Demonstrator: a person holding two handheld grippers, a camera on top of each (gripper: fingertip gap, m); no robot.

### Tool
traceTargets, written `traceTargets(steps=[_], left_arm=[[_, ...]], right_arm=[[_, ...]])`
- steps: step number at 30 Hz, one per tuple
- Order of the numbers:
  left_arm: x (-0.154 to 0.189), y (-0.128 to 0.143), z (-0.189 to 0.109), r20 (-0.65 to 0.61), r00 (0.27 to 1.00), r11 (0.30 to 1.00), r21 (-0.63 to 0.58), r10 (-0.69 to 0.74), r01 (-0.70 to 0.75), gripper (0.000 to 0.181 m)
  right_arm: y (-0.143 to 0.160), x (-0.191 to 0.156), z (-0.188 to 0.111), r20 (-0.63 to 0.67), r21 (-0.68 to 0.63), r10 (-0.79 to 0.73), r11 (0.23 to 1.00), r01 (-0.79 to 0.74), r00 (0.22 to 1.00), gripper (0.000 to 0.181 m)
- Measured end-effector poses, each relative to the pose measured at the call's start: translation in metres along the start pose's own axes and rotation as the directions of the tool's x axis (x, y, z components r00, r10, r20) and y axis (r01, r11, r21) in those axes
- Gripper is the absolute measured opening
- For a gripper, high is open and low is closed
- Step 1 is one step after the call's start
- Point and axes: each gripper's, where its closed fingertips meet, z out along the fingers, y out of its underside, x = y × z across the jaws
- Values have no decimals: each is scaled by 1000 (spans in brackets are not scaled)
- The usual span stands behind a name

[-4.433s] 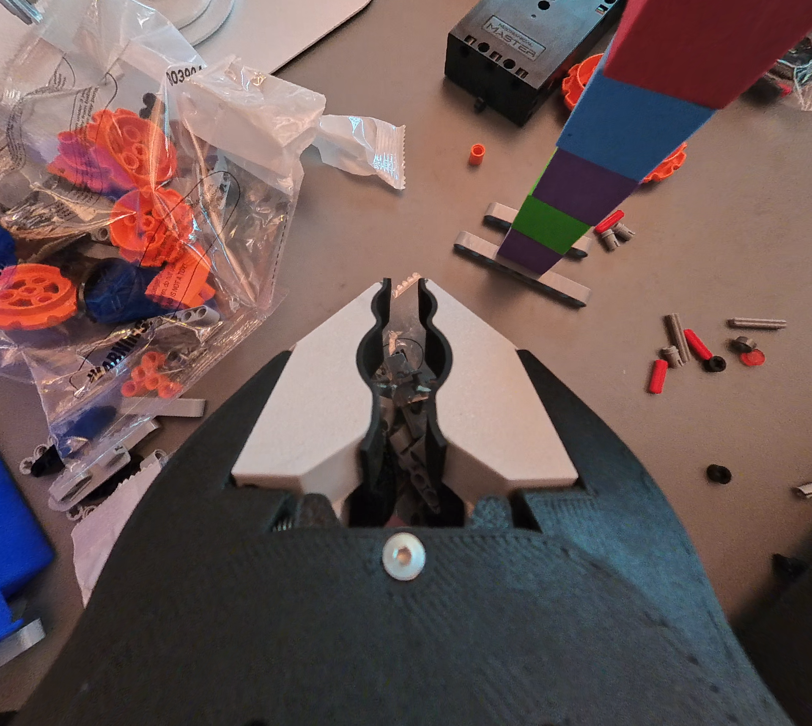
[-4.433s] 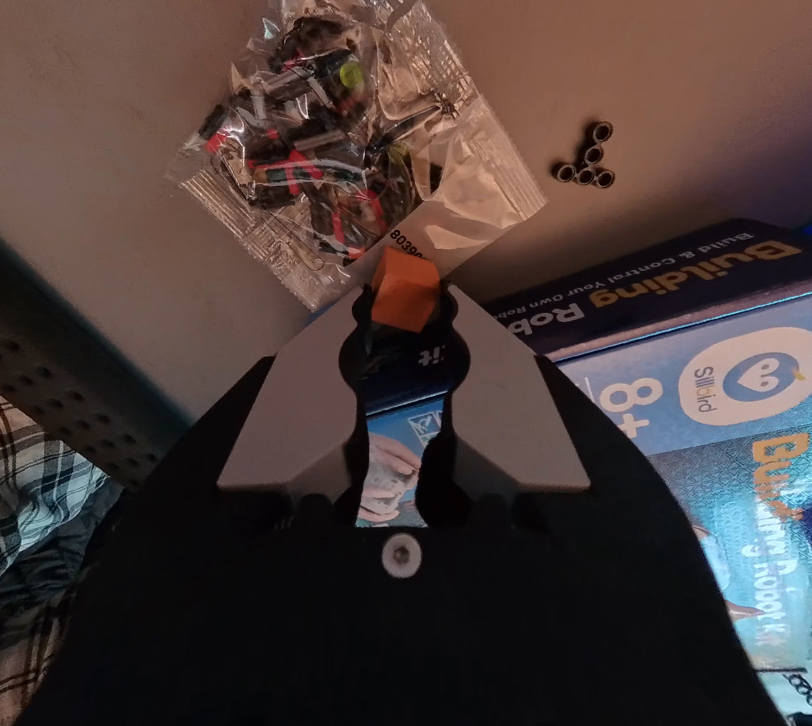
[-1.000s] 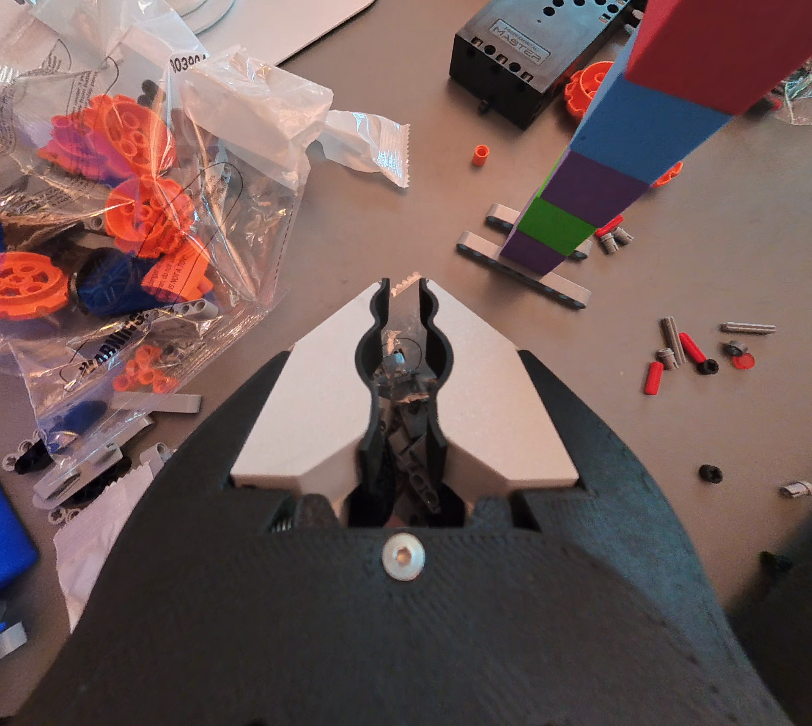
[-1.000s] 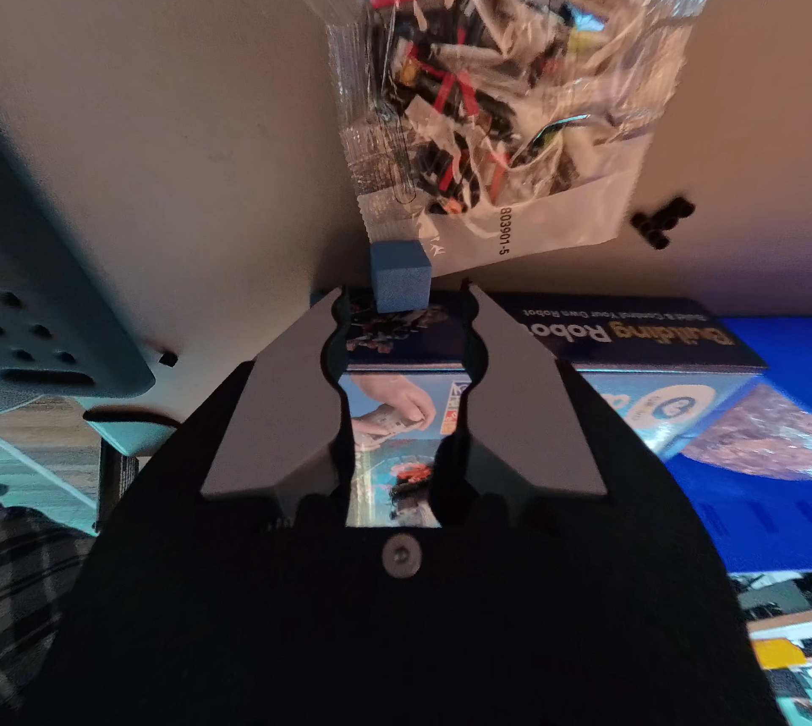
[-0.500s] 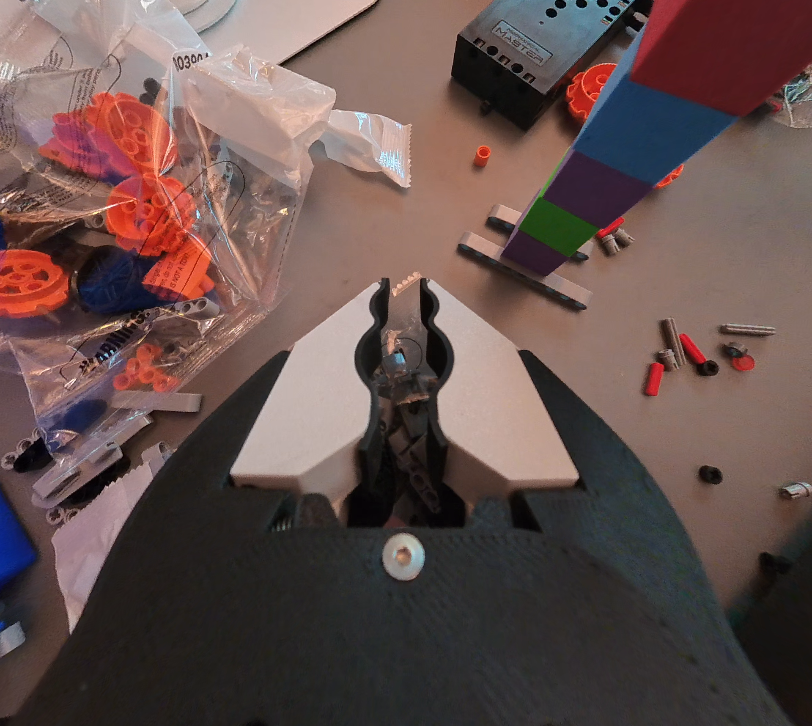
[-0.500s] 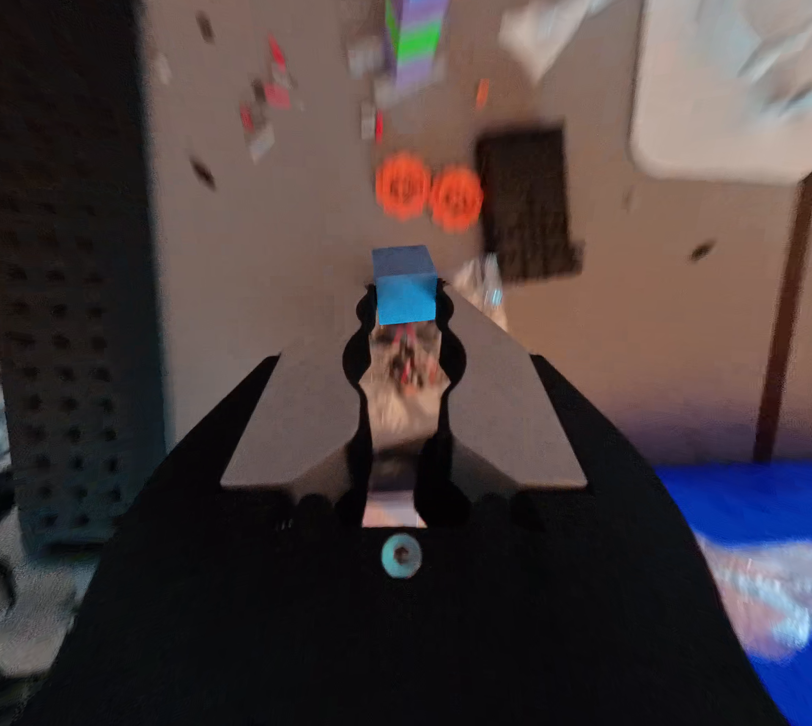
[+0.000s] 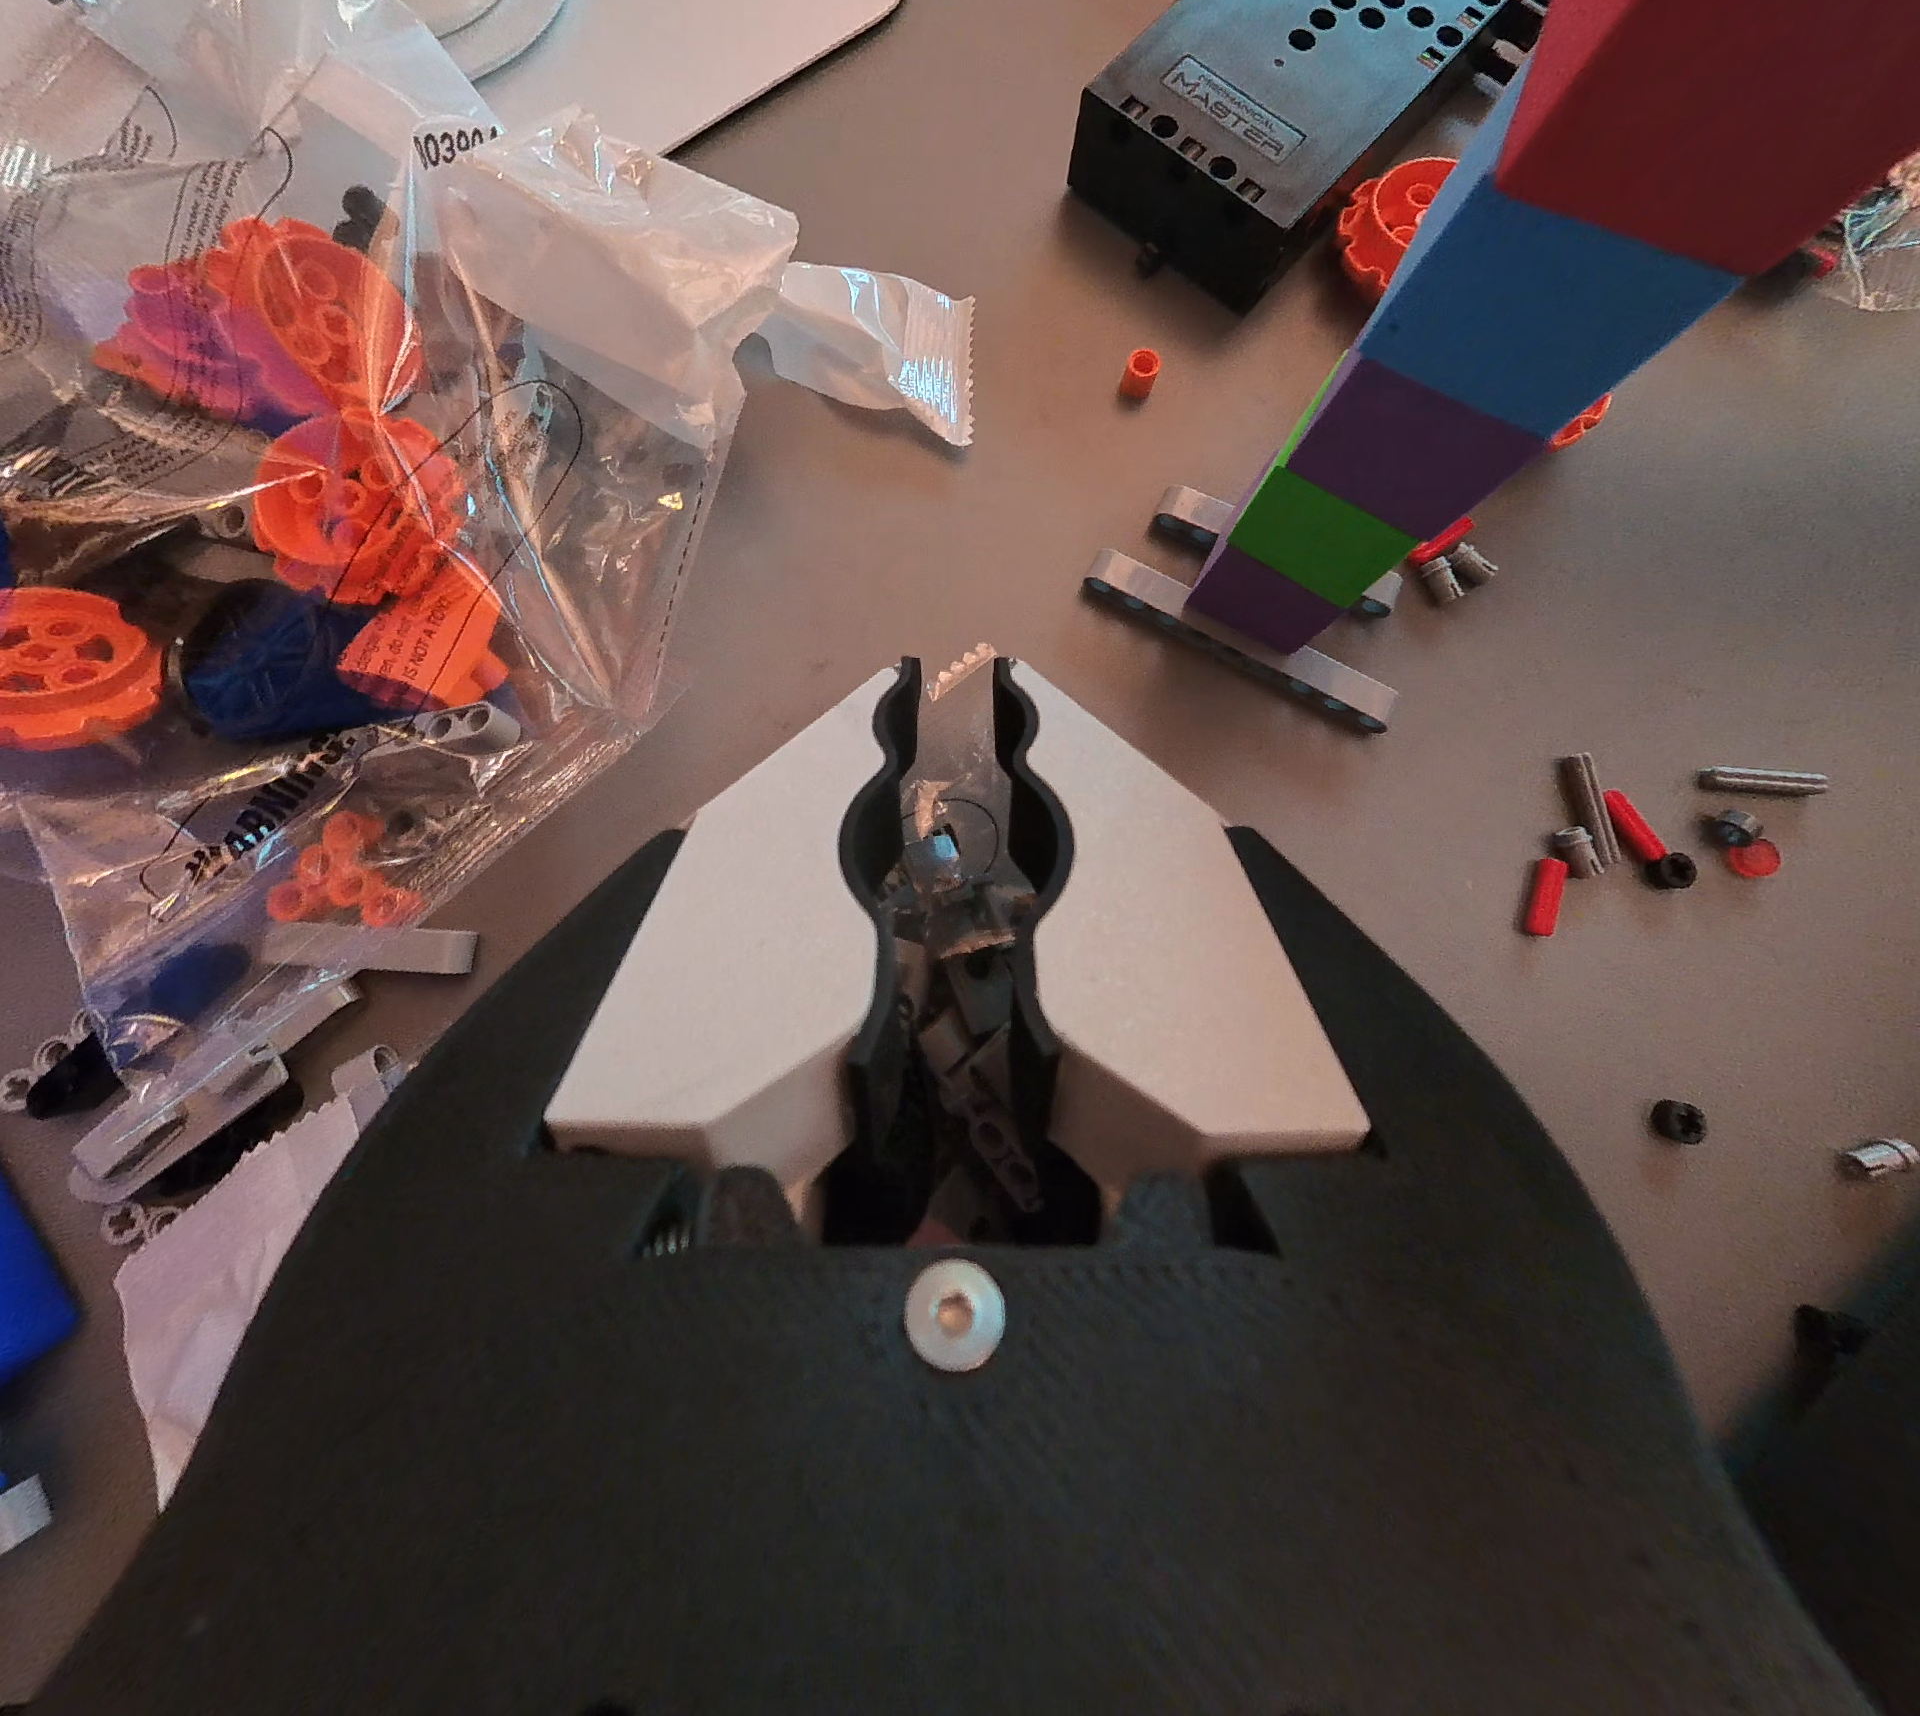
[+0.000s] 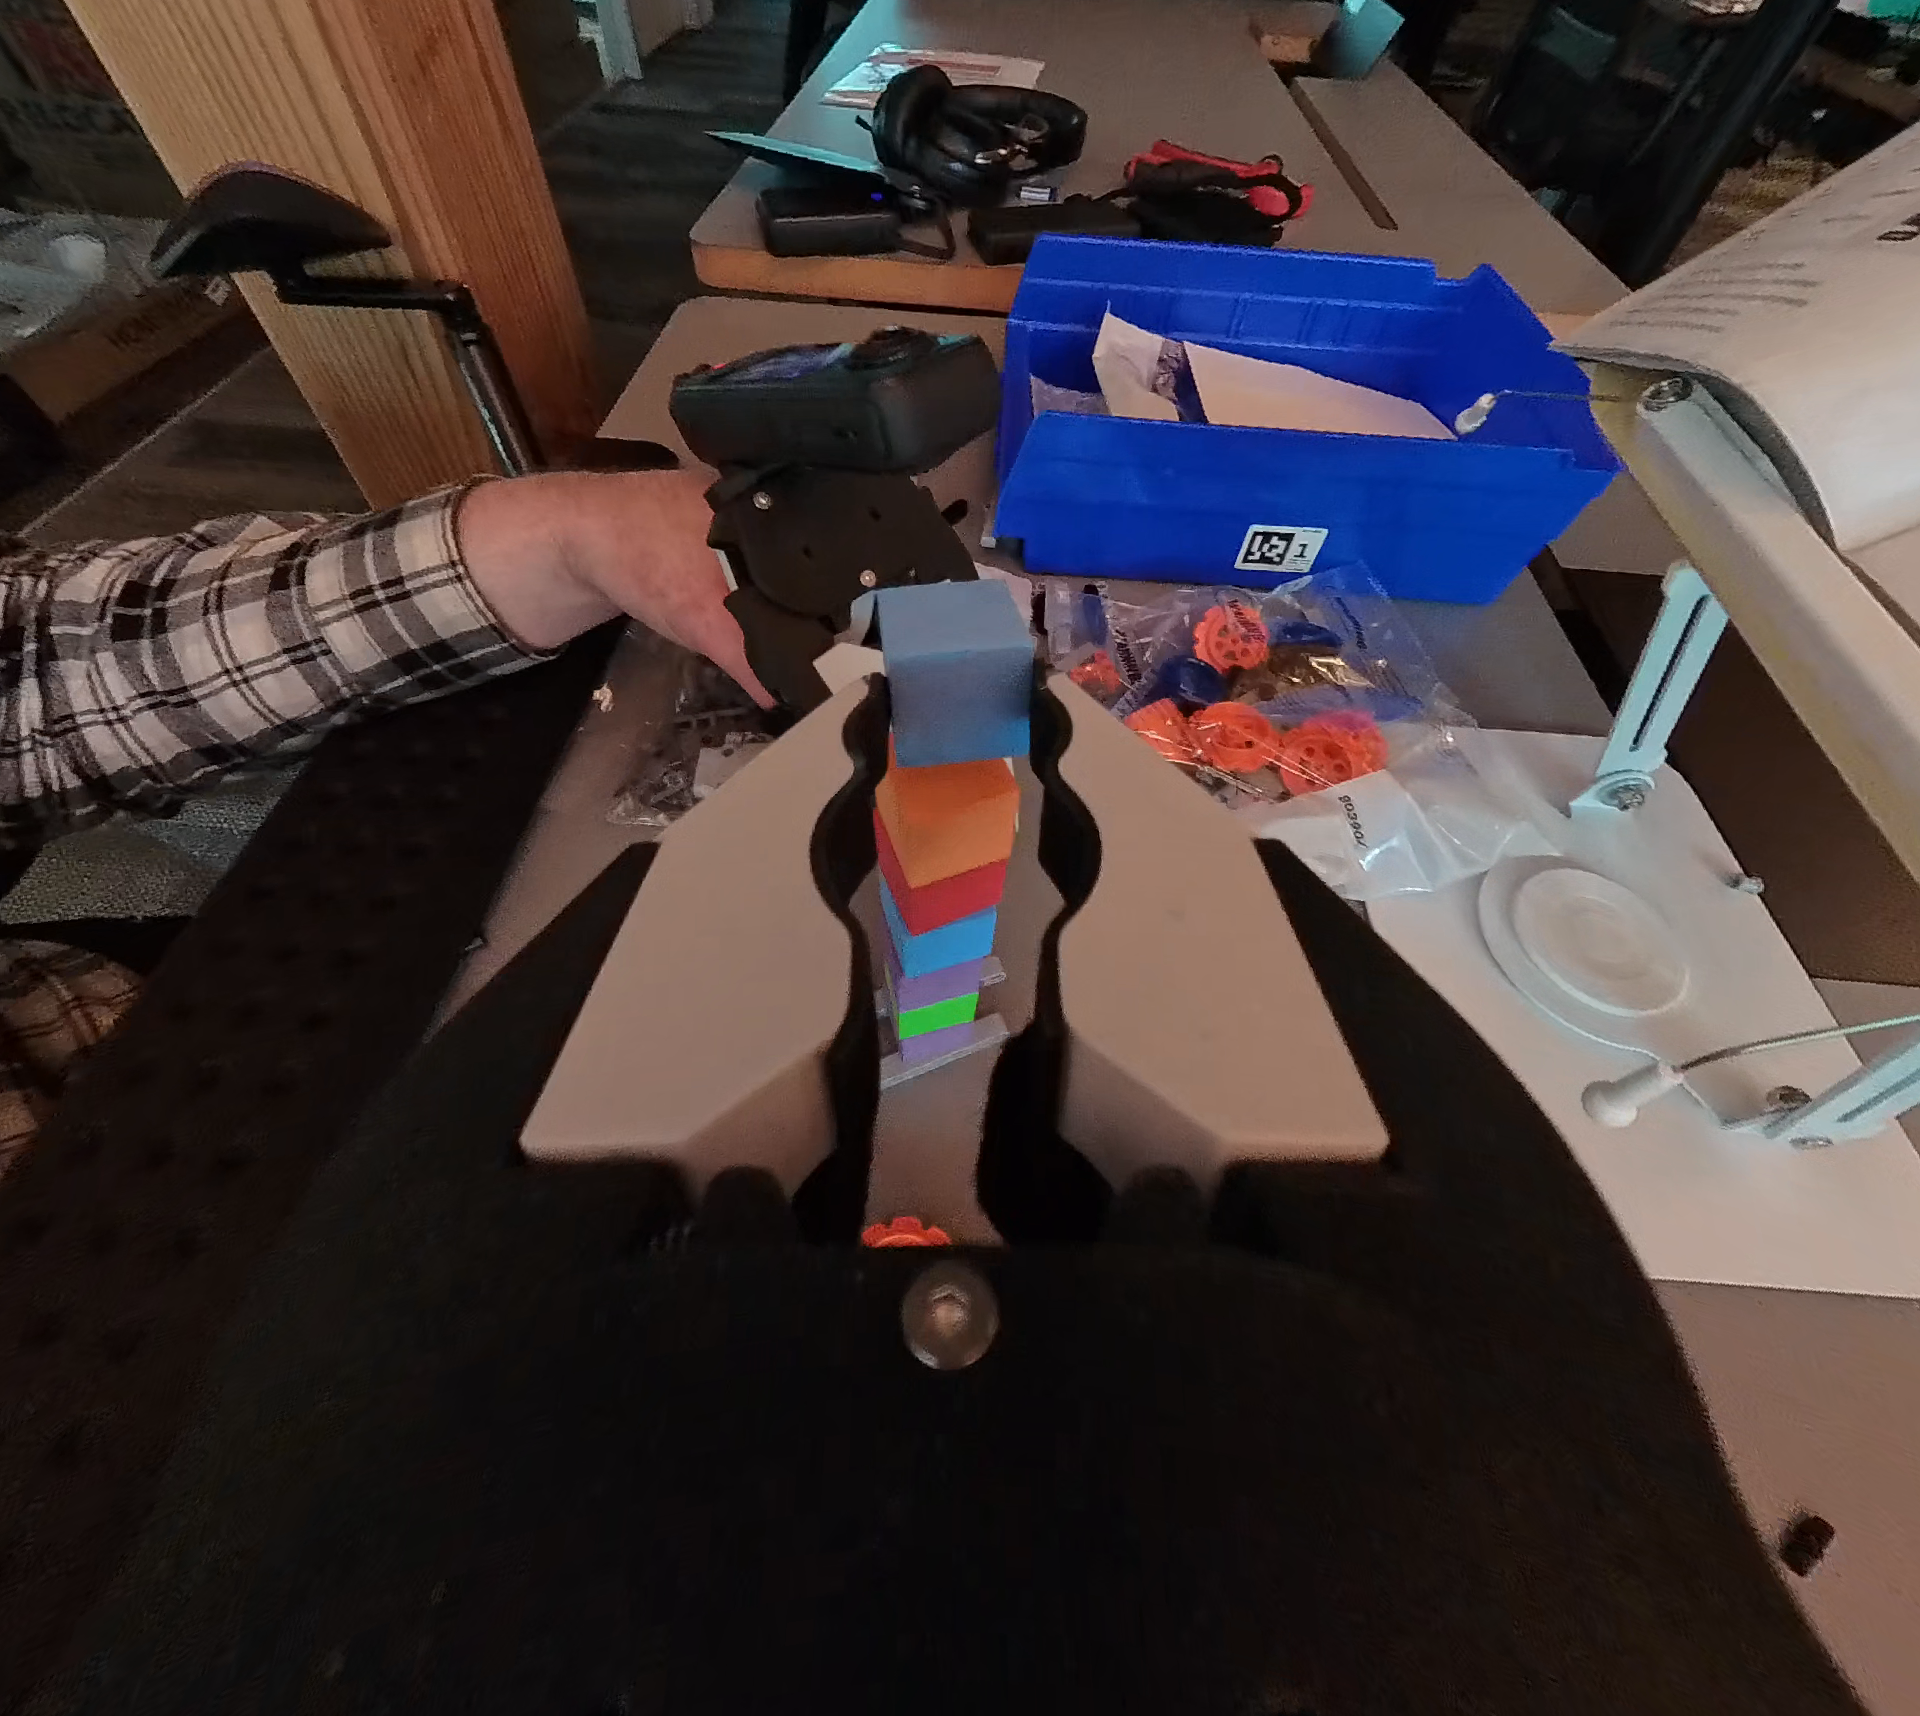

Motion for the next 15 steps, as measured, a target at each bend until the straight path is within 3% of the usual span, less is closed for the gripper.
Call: traceTargets(steps=[7, 15], left_arm=[[0, 0, 0, 1, 1000, 1000, -2, 1, -1, 13], [0, 0, 0, 0, 1000, 1000, 0, -1, 1, 13]], right_arm=[[2, -2, -2, 75, 101, 46, 993, -54, 996, 25], [9, -1, 3, 100, 105, 35, 993, -46, 994, 25]])
